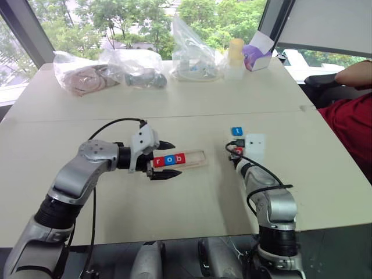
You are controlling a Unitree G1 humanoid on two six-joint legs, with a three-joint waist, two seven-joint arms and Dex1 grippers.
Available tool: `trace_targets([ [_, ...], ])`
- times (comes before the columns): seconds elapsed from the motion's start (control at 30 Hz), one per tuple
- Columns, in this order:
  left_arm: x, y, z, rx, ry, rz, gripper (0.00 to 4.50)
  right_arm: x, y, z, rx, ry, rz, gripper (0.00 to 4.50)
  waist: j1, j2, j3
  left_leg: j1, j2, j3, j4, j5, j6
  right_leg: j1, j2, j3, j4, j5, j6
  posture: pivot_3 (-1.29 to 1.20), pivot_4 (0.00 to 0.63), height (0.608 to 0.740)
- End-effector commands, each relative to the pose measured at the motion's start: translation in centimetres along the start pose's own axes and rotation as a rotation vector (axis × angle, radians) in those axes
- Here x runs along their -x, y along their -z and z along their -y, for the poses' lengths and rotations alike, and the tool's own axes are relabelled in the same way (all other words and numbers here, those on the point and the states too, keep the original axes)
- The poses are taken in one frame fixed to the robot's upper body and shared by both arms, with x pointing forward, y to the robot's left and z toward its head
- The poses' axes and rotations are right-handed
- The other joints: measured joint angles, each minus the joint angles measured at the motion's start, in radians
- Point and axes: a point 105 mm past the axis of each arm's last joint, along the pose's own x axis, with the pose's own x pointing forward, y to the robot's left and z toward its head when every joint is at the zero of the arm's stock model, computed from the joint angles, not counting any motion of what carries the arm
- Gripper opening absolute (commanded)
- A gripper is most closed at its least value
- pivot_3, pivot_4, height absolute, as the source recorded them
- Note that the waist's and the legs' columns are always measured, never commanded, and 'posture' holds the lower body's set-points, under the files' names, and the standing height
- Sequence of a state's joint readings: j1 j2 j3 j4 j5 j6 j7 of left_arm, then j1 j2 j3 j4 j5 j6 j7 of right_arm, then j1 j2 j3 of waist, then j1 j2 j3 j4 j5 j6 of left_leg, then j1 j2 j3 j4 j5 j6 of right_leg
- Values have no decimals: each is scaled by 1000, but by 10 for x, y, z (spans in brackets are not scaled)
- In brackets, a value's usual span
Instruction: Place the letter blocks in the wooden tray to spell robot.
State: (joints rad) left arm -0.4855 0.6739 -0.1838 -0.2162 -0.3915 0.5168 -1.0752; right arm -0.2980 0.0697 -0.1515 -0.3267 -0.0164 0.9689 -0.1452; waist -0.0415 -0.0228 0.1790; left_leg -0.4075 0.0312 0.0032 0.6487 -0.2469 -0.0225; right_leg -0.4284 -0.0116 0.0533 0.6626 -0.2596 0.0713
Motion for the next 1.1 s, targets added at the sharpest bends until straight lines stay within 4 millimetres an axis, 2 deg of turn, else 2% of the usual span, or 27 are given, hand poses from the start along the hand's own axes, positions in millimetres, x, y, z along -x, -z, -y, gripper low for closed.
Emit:
trace_targets([
  [0.03,-3,-7,0,-40,23,15,4500,-1,2,-2,-30,14,-19,1210,-2,0,0,0,0,0,0,0,0,0,0,0,0,0,0,0,150,740],
  [0.1,-5,-8,1,-42,35,16,4500,-2,3,-9,-38,-10,-23,1210,-3,0,0,0,0,0,0,0,0,0,0,0,0,0,0,0,150,740],
  [0.13,-5,-8,1,-43,40,17,4500,-3,3,-10,-42,-11,-22,2249,-4,0,0,0,0,0,0,0,0,0,0,0,0,0,0,0,150,740],
  [0.17,-6,-8,1,-45,47,16,4500,-4,2,-12,-40,-19,-22,2625,-4,0,0,0,0,0,0,0,0,0,0,0,0,0,-1,0,150,740],
  [0.27,-4,-8,0,-45,52,8,4500,-3,-4,-13,-13,-47,-4,4204,-3,0,0,0,0,0,0,0,0,0,1,0,0,0,-1,0,150,740],
  [0.3,-2,-8,-2,-45,45,3,4500,0,-14,-12,-16,-70,48,4459,-3,0,0,0,0,0,0,0,0,0,1,0,0,0,-1,0,150,740],
  [0.4,9,-8,-7,-25,30,-6,4500,16,-61,-11,107,-185,318,4459,-2,1,1,0,0,0,0,0,0,0,0,0,-1,0,0,0,150,740],
  [0.47,19,-10,-5,14,46,3,4500,21,-65,-15,184,-372,341,4459,-3,1,1,-1,-1,1,0,0,0,0,0,0,-2,-1,0,0,150,740],
  [0.57,29,-13,-2,45,72,9,4500,32,-58,-14,351,-662,323,4459,-4,1,1,0,0,1,-1,0,1,0,1,0,-3,0,1,0,150,740],
  [0.67,39,-11,2,32,88,-37,4500,37,-36,10,539,-889,197,4459,-2,1,1,0,0,0,-2,-1,2,1,1,-1,-4,-1,2,0,150,740],
  [0.8,47,-6,1,23,73,-79,4500,25,-22,42,720,-975,90,4459,-4,0,2,0,0,1,-1,-1,2,1,1,-1,-4,-1,0,0,150,740],
  [0.87,50,-5,0,21,57,-92,4500,18,-17,51,769,-1014,55,4459,-6,-1,2,0,0,2,-1,-1,2,1,1,0,-4,-2,-1,0,150,740],
  [1.1,57,-4,0,28,10,-112,4500,-13,-25,58,789,-1041,60,4459,-5,0,4,1,0,3,-1,-1,2,1,2,0,-4,0,1,0,150,740],
])
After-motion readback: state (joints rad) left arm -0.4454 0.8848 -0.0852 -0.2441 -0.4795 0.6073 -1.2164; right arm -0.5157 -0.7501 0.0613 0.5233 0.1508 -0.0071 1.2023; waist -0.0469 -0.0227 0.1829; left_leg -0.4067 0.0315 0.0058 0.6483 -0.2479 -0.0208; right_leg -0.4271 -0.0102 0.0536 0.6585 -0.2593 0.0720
